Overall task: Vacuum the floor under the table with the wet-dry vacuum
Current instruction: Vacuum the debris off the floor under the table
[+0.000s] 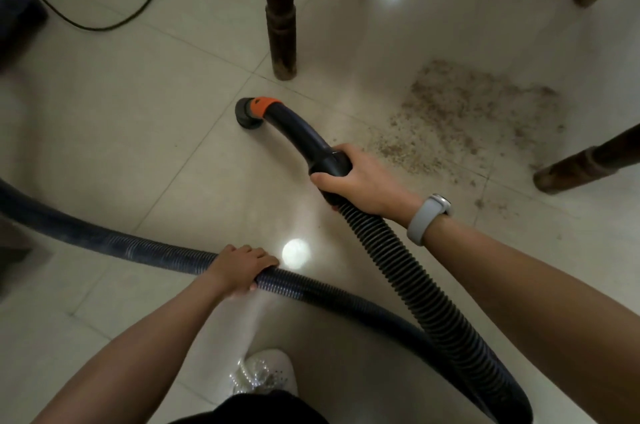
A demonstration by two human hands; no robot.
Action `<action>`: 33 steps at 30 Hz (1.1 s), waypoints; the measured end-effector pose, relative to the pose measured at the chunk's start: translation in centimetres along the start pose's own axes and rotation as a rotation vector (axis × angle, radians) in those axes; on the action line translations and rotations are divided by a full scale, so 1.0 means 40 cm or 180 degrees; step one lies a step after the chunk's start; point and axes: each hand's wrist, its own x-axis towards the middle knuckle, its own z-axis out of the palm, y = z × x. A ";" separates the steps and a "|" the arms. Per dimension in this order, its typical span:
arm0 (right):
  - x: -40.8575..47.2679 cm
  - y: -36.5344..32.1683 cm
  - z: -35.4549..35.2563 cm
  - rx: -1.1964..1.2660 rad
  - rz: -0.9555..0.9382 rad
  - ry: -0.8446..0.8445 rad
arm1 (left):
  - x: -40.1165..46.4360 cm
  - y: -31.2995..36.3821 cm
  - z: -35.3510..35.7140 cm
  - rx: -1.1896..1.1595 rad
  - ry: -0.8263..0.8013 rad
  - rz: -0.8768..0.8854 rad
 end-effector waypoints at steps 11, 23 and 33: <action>-0.007 -0.007 0.043 0.0108 -0.0028 0.0006 | -0.020 -0.127 -0.034 0.0029 0.0452 -0.0969; -0.043 0.031 0.143 0.0055 -0.0044 0.0326 | -0.008 -0.008 -0.269 -0.6514 0.1399 -0.0548; -0.069 0.114 0.122 -0.0455 -0.0045 -0.0149 | -0.040 0.024 -0.353 -0.7090 0.1360 -0.0538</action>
